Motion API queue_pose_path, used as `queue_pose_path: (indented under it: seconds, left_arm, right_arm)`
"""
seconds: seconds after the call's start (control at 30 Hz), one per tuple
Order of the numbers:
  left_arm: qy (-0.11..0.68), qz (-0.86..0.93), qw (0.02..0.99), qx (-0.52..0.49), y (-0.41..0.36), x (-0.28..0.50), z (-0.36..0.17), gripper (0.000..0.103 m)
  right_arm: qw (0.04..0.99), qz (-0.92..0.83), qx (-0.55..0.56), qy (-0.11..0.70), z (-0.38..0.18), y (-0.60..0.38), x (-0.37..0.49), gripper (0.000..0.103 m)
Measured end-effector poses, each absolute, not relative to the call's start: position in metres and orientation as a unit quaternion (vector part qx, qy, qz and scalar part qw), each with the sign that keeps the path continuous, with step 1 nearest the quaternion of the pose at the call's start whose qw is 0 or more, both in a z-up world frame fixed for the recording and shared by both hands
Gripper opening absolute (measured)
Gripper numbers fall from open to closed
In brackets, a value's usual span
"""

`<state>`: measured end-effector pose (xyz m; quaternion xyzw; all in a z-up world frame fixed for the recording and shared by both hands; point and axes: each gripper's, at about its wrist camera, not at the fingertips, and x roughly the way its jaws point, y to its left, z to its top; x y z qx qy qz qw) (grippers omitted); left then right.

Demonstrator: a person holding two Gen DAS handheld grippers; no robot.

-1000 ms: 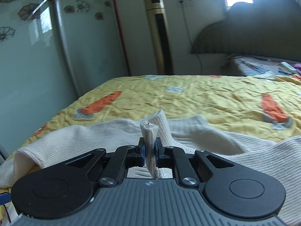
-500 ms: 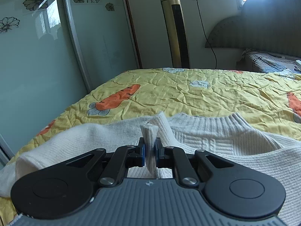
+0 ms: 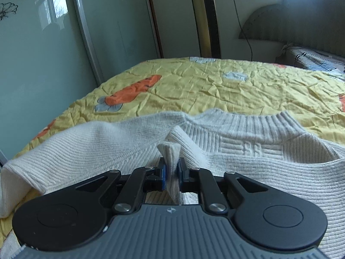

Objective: Fold small clothes

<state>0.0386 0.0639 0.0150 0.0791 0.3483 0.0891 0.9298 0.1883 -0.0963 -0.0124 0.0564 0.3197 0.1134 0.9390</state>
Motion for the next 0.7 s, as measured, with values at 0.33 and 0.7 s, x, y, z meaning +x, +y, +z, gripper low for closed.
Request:
queue_pose_path:
  seconds: [0.33,0.7]
  left_arm:
    - [0.355,0.096,0.927,0.07,0.071,0.039,0.012,0.103]
    - [0.342,0.163,0.925,0.008,0.12,0.028,0.019,0.103]
  right_arm:
    - [0.928,0.159,0.055,0.333,-0.005,-0.089,0.172,0.047]
    - [0.927,0.188,0.011,0.326,0.0,-0.072,0.145,0.05]
